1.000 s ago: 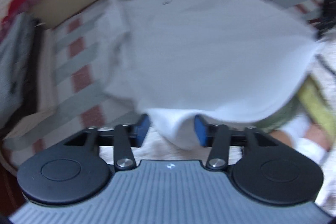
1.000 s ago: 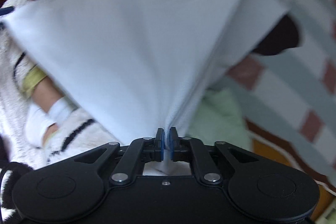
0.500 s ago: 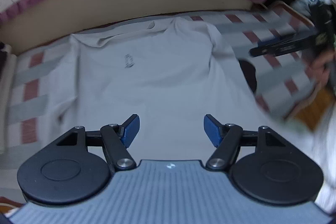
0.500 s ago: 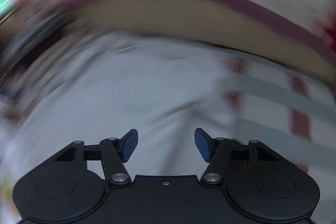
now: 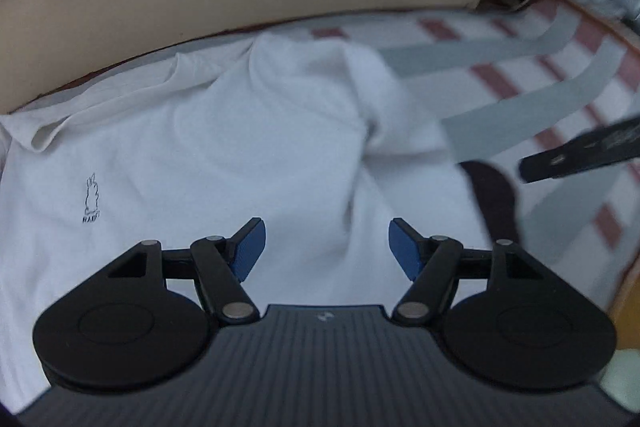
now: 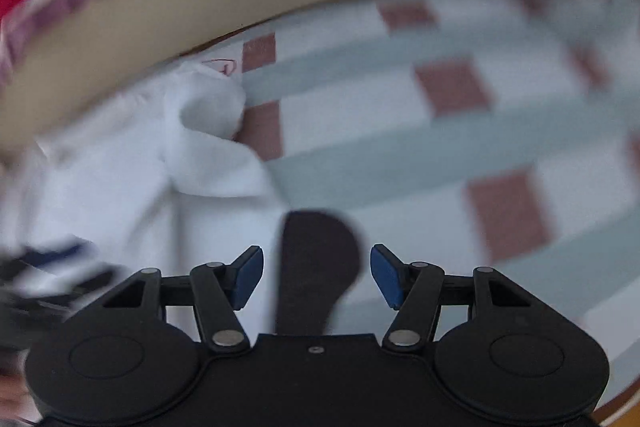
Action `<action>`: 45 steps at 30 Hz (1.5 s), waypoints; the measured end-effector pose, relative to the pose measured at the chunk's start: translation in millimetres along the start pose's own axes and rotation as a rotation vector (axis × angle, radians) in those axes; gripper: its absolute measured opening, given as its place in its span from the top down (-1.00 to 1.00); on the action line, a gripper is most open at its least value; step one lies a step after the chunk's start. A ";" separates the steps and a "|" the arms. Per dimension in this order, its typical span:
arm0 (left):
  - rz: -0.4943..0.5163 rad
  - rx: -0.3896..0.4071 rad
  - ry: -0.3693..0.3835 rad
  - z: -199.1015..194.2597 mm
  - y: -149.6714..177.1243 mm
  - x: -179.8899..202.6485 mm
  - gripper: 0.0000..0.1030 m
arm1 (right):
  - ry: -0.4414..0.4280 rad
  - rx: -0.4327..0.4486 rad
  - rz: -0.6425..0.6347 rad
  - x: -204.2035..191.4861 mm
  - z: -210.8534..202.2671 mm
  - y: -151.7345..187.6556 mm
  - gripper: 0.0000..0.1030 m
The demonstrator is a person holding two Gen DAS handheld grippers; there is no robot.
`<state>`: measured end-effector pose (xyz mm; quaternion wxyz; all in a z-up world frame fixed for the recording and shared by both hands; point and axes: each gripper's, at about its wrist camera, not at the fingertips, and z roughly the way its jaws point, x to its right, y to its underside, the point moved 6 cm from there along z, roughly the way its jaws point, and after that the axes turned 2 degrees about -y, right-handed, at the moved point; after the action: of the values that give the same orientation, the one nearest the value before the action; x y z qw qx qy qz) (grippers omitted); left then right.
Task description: Fold clothes
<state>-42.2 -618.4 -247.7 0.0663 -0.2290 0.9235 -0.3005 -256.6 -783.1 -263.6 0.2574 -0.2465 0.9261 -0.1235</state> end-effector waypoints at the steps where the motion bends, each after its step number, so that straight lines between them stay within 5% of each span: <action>1: 0.017 0.007 0.000 4.6 -1.3 2.6 -0.31 | -0.041 -0.012 0.049 2.3 2.4 2.4 -0.26; 5: 0.045 0.010 0.027 21.8 -10.2 8.7 -0.31 | -0.089 -0.073 0.131 0.4 23.6 14.1 -0.26; 11: 0.031 -0.013 -0.030 43.9 -20.5 3.3 -0.32 | -0.081 -0.146 -0.027 -31.3 40.2 30.1 -0.28; 14: -0.003 -0.015 -0.022 49.4 -19.4 -4.5 -0.32 | -0.036 -0.169 -0.250 -56.1 42.0 43.5 0.20; 15: -0.025 -0.012 -0.007 49.8 -18.0 -8.2 -0.30 | -0.008 -0.177 -0.304 -61.2 42.5 46.7 0.93; 16: -0.049 -0.007 0.008 50.1 -16.6 -12.0 -0.23 | 0.016 -0.185 -0.335 -64.2 42.8 48.9 0.92; 18: -0.079 0.011 0.027 48.6 -14.6 -18.9 0.29 | 0.067 -0.177 -0.302 -63.7 35.4 42.3 0.94; 21: -0.103 0.015 0.049 46.0 -15.4 -25.6 0.65 | 0.129 -0.016 -0.222 -60.5 -3.7 13.8 0.95; 25: -0.137 0.029 0.060 40.6 -19.8 -30.9 0.66 | 0.299 0.221 -0.258 -59.1 -55.1 -13.4 0.94; 28: -0.148 0.049 0.053 38.4 -21.2 -33.5 0.66 | 0.353 0.277 -0.236 -42.1 -69.6 -19.7 0.94; 31: -0.123 0.051 0.036 40.9 -18.9 -27.1 0.66 | 0.567 0.350 -0.285 -19.7 -68.9 -37.9 0.94; 34: -0.066 0.038 0.039 39.4 -15.1 -19.9 0.56 | 0.652 0.407 -0.282 17.7 -54.0 -77.1 0.94; 39: 0.043 0.033 0.051 28.9 -12.2 -11.6 0.36 | 0.560 0.377 0.062 90.5 -29.6 -99.0 0.84; 42: 0.073 0.049 0.068 29.5 -19.8 -2.4 0.25 | 0.546 0.381 0.120 105.4 -38.1 -88.0 0.75; 44: 0.093 0.056 0.071 31.9 -24.9 4.6 0.14 | 0.503 0.346 0.153 108.9 -44.0 -77.0 0.39; 45: 0.106 0.056 0.066 33.7 -26.9 7.5 0.03 | 0.457 0.316 0.200 111.1 -46.0 -66.3 0.03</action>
<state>-29.8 -658.8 -259.2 0.0578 -0.1679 0.9272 -0.3298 -338.1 -892.5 -247.7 0.0881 -0.0764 0.9491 -0.2924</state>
